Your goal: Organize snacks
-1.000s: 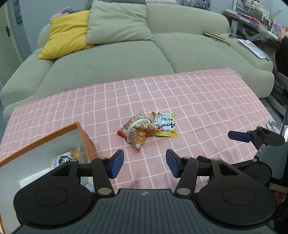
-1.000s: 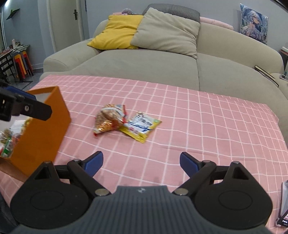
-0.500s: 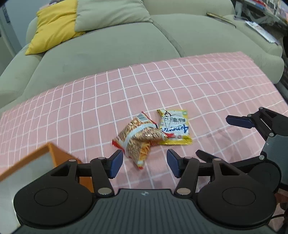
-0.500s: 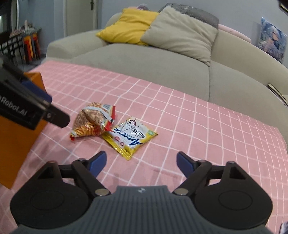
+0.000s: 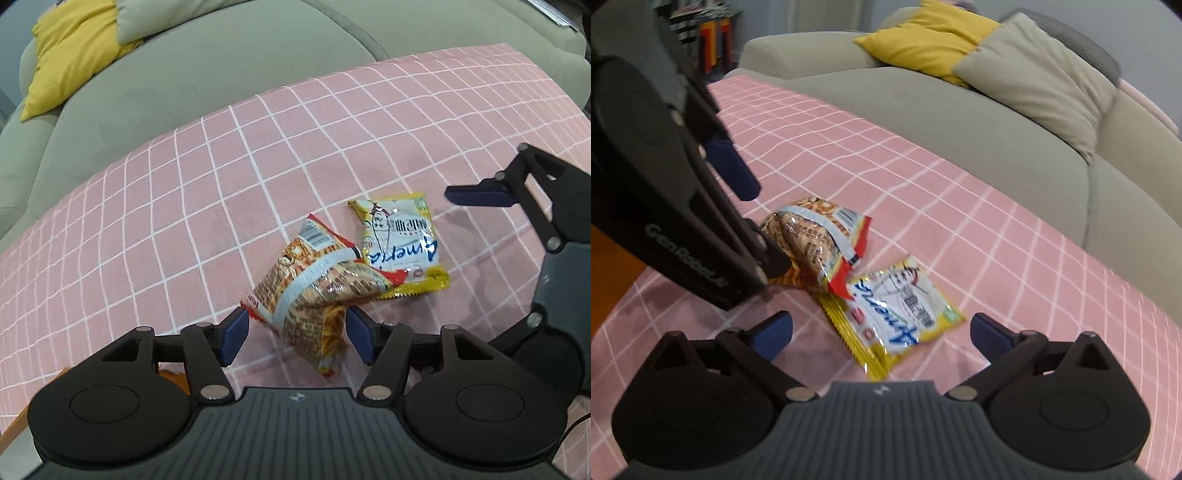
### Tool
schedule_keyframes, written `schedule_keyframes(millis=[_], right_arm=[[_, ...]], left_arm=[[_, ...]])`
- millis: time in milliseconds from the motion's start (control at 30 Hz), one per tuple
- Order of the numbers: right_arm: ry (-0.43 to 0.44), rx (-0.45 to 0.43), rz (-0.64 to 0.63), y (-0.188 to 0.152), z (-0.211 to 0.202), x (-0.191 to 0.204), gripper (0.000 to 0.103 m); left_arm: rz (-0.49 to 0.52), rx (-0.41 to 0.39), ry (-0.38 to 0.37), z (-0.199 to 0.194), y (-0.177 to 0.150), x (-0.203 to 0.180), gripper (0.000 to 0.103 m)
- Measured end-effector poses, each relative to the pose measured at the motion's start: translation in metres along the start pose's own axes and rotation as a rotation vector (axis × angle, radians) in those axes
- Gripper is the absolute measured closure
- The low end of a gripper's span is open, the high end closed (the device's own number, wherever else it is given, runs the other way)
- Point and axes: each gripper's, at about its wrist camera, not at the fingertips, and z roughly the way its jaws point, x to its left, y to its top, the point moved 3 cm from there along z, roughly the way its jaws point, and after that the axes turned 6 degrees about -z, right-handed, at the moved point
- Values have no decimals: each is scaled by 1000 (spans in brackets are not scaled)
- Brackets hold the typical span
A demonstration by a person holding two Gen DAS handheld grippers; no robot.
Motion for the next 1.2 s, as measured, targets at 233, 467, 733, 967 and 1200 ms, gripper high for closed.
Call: schedule_keyframes(millis=[233,467,733,967,1200], right_arm=[[81,23,48,-1,22,-11,7],[112,0,145,-7,20,-14,28],[80,27,176,-18,2,-4,42],[33,83,243,-50,-31,10,42],[-17,126,285,-82,-67,24,42]], left_arm=[[-24,13,-34,15,7,-1,37],[-35,-18,-30,16,6,-2,50],[-109,27,-25,4,-6,-5,57],[-157,80,-51,-20,-27,-19,59],[-100,92,-60,-44,-56,-51,60]])
